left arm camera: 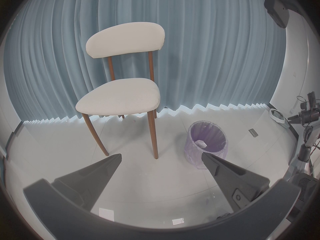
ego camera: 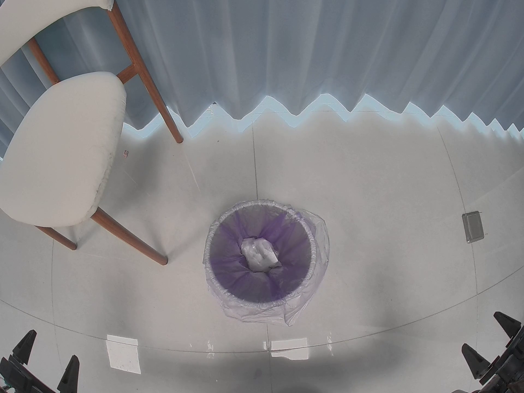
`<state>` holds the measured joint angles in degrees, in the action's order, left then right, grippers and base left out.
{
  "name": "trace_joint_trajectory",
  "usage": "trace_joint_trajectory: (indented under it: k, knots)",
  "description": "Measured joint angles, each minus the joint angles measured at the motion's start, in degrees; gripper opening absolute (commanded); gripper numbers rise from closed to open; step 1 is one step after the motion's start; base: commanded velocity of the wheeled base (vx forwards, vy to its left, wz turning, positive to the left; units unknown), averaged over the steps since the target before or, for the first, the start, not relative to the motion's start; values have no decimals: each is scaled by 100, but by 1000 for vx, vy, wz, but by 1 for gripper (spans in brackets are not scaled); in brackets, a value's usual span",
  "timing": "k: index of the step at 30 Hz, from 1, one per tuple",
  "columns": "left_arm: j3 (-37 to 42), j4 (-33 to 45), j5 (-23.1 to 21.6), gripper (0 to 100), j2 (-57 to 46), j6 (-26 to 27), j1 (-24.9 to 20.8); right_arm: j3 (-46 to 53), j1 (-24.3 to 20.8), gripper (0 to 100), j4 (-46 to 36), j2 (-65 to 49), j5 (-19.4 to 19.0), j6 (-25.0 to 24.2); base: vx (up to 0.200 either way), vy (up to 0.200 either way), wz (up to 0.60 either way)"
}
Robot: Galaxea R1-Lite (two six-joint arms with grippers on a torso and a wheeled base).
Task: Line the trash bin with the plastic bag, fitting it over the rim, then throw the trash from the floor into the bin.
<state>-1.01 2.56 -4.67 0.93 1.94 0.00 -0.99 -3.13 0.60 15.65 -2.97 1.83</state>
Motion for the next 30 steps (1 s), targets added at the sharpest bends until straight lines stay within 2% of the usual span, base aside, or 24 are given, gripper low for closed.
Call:
trace_joint_trajectory:
  k: [4,9,19,30]
  knots:
    - [0,0,0,100,0,0,0,0,22,100,-416,-584,71,-66,0,0,0]
    - [0,0,0,100,0,0,0,-5,60,100,-73,-944,172,-140,0,0,0]
    - [0,0,0,100,0,-11,0,-2,289,100,-41,-1418,297,-335,0,0,0]
    - [0,-11,0,100,0,-28,7,-2,306,100,-49,-1497,293,-180,0,0,0]
